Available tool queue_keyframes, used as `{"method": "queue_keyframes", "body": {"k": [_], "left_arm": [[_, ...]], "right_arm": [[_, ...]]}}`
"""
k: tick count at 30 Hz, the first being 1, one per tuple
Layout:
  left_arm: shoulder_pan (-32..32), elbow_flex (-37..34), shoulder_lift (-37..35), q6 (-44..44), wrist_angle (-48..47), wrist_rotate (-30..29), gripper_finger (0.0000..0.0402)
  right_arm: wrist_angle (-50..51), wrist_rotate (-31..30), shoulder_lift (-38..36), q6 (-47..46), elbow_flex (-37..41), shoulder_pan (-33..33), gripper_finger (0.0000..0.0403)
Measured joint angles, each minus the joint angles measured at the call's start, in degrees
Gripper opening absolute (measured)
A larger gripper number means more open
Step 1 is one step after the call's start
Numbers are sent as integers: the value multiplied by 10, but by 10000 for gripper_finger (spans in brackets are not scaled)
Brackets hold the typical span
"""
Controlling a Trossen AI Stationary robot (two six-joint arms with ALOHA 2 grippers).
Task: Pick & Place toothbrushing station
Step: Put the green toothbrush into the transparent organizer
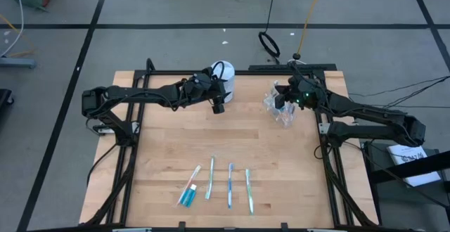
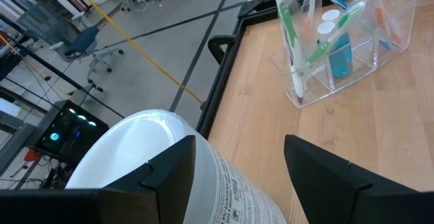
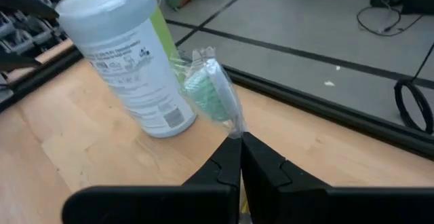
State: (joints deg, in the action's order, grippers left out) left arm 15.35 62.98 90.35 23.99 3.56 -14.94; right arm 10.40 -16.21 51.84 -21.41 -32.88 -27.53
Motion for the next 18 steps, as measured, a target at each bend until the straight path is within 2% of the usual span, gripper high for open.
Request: {"method": "queue_keyframes", "body": {"k": [8,14,18], "left_arm": [[0,0,0,-4,1,8,232],[0,0,0,-3,10,114,232],[0,0,0,-5,17,134,232]], "right_arm": [[-17,0,-2,37,0,0,6],[5,-3,-25,65,6,-1,57],[-4,-2,-46,83,3,-1,94]]}}
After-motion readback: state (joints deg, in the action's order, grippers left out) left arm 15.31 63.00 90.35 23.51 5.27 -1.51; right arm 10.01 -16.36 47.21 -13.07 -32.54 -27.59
